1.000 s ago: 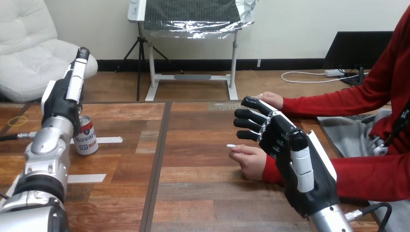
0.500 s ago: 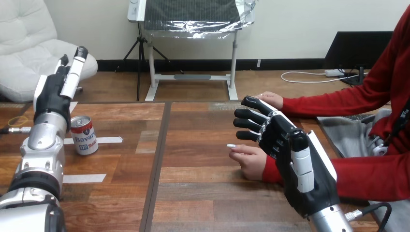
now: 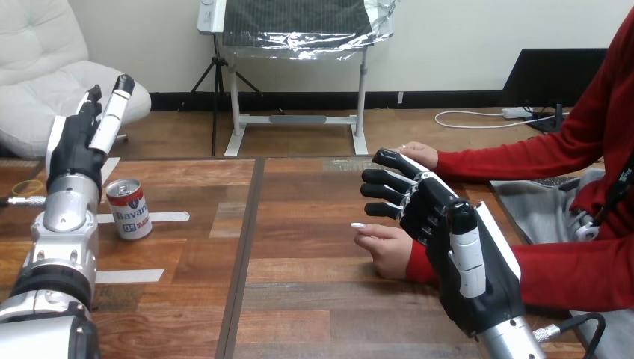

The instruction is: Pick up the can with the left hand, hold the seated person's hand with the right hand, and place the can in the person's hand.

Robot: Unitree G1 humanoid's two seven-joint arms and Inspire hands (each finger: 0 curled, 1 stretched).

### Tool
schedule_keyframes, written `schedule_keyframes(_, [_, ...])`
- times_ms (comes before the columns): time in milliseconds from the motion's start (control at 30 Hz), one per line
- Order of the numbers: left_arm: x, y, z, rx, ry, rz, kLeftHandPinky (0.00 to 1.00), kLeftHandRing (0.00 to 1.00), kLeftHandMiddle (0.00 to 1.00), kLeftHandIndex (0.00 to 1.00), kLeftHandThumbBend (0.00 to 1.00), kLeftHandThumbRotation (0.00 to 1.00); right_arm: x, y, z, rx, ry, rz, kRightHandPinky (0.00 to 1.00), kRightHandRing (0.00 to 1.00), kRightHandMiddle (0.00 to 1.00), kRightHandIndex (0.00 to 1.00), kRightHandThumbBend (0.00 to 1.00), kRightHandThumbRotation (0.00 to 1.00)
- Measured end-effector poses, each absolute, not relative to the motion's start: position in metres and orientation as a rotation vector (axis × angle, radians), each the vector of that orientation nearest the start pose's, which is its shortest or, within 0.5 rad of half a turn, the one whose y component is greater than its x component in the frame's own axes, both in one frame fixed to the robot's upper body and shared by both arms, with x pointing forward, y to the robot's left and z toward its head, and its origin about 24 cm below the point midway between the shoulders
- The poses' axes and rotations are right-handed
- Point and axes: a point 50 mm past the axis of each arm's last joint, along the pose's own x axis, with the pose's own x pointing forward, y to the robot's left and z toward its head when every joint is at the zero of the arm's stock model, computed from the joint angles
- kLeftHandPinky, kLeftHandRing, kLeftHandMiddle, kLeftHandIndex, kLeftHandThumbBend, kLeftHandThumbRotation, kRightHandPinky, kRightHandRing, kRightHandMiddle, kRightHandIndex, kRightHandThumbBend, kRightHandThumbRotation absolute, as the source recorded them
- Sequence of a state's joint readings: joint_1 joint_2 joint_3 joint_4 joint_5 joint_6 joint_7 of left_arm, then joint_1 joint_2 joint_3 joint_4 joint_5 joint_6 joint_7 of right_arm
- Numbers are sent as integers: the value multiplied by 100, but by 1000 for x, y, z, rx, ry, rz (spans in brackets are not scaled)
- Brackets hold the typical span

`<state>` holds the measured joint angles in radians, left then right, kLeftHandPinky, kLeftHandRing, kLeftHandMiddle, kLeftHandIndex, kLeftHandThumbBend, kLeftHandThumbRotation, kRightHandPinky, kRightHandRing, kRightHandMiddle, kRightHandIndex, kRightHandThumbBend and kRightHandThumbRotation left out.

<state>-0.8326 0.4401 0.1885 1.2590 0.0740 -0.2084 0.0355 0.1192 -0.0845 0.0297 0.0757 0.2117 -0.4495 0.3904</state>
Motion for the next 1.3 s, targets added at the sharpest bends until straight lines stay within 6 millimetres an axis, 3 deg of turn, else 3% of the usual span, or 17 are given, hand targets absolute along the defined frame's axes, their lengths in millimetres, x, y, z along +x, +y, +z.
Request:
schedule_keyframes(133, [367, 281, 78, 329, 181, 283, 96, 99, 100, 100, 82, 30, 220, -153, 41, 68, -277, 338, 73, 79, 80, 84, 88, 100])
schedule_keyframes(167, [367, 281, 78, 337, 184, 283, 95, 98, 100, 100, 85, 22, 220, -153, 41, 68, -277, 338, 73, 79, 80, 84, 88, 100])
schedule_keyframes(467, [366, 285, 78, 379, 207, 291, 91, 97, 100, 100, 91, 4, 220, -153, 41, 67, -277, 340, 73, 79, 80, 84, 88, 100])
schedule_keyframes(1300, [366, 287, 78, 381, 216, 296, 91, 97, 100, 98, 89, 0, 220, -153, 42, 68, -278, 353, 72, 79, 80, 85, 89, 100])
